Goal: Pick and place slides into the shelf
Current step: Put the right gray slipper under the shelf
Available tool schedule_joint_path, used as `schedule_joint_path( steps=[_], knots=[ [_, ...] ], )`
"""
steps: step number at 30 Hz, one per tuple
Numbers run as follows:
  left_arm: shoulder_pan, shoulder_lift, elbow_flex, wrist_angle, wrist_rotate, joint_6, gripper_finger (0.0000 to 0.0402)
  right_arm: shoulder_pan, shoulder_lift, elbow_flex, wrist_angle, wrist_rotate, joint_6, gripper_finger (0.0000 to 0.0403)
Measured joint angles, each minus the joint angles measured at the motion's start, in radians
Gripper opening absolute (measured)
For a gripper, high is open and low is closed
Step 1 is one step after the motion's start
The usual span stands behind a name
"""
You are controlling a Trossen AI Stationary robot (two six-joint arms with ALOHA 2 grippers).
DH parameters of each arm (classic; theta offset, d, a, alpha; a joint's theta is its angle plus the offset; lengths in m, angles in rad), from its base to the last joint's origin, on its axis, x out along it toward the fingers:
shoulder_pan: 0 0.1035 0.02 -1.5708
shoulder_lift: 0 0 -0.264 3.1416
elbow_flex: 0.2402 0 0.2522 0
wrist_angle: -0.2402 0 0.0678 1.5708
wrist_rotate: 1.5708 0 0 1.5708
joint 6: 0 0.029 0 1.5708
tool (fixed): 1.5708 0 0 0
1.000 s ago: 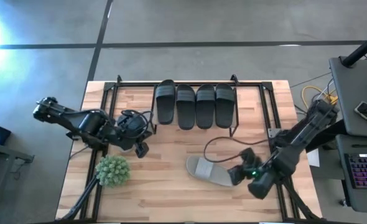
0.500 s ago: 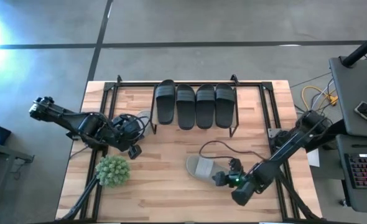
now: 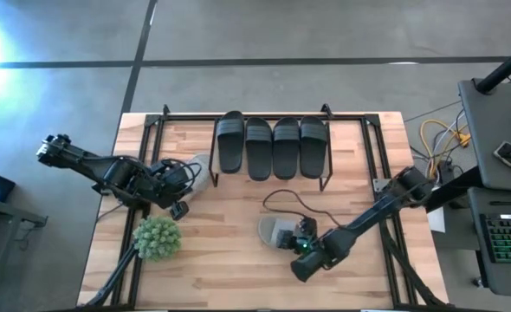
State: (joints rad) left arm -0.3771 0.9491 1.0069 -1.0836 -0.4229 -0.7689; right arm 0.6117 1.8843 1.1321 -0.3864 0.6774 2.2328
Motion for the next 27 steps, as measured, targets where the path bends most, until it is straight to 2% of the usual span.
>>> schedule_joint_path(
  steps=[2,4,5,6,9,12,14,17,20,27],
  knots=[
    [0.0,-0.012,0.0,-0.024,-0.001,0.0,0.0,-0.01,0.02,0.025,-0.006,0.053,0.028,0.0082],
    [0.0,-0.026,0.0,-0.049,0.0,0.012,0.0,-0.022,0.038,0.05,-0.007,0.149,0.057,0.0034],
    [0.0,-0.033,0.0,-0.054,-0.001,0.018,0.0,-0.029,0.047,0.064,-0.009,0.206,0.064,0.0023],
    [0.0,-0.04,0.0,-0.061,-0.001,0.023,0.0,-0.038,0.052,0.079,-0.008,0.263,0.072,0.0019],
    [0.0,-0.057,0.0,-0.08,-0.001,0.024,0.0,-0.082,0.069,0.127,-0.031,0.344,0.075,0.0014],
    [0.0,-0.07,0.0,-0.086,-0.001,0.024,0.0,-0.125,0.09,0.186,-0.123,0.354,0.075,0.0014],
    [0.0,-0.078,0.0,-0.086,-0.001,0.024,0.0,-0.149,0.102,0.231,-0.222,0.319,0.071,0.0014],
    [0.0,-0.089,0.0,-0.087,-0.001,0.027,0.0,-0.169,0.115,0.277,-0.369,0.213,0.034,0.0016],
    [0.0,-0.096,0.0,-0.087,-0.001,0.054,0.0,-0.174,0.118,0.286,-0.423,0.134,-0.009,0.0035],
    [0.0,-0.093,0.0,-0.086,-0.001,0.079,0.0,-0.174,0.103,0.264,-0.412,0.123,-0.016,0.0132]
  ],
)
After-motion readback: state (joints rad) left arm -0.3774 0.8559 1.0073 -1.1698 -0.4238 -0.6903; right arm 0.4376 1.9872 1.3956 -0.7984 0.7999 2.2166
